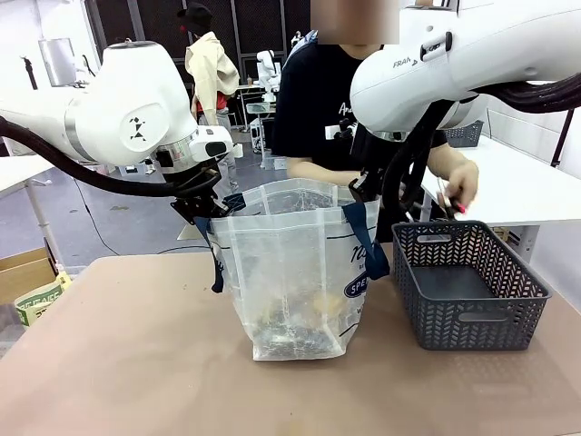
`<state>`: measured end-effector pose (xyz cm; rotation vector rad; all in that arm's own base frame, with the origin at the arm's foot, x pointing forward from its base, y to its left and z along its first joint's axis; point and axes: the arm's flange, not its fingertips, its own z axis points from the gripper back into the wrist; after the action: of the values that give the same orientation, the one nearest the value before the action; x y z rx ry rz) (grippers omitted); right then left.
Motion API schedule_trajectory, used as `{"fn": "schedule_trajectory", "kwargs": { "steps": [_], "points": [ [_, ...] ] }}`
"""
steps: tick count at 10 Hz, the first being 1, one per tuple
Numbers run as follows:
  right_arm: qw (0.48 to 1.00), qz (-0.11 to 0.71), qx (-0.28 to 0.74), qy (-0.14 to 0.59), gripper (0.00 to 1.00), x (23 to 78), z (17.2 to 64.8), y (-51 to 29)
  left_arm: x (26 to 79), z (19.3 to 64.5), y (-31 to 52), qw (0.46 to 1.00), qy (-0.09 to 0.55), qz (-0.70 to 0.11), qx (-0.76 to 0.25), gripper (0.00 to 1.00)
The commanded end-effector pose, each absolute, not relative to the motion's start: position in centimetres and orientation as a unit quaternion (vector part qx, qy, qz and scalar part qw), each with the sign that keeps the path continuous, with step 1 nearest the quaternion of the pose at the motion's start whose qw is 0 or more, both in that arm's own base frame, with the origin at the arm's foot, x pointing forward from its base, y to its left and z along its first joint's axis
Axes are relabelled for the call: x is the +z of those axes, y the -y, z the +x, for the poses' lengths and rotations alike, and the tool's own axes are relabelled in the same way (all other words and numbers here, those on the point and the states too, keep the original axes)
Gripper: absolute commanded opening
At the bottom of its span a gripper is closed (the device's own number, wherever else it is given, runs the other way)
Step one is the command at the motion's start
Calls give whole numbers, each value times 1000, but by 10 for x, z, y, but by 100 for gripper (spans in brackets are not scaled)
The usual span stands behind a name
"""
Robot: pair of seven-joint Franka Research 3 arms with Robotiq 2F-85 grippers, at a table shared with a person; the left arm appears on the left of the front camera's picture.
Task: Transfer purchased items from the store into the shopping bag.
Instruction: Move the Reusable shopping bag to the right side of the table.
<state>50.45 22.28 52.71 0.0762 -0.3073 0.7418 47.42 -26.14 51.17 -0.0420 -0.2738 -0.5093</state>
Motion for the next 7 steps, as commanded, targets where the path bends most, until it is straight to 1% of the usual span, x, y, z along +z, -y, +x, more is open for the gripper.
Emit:
{"fn": "schedule_trajectory", "kwargs": {
  "steps": [1, 7],
  "points": [
    [920, 37, 361, 148, 0, 526, 505, -222, 511, 474, 260, 959, 134, -20, -250, 0],
    [920, 37, 361, 148, 0, 526, 505, -222, 511, 474, 260, 959, 134, -20, -250, 0]
  ]
}}
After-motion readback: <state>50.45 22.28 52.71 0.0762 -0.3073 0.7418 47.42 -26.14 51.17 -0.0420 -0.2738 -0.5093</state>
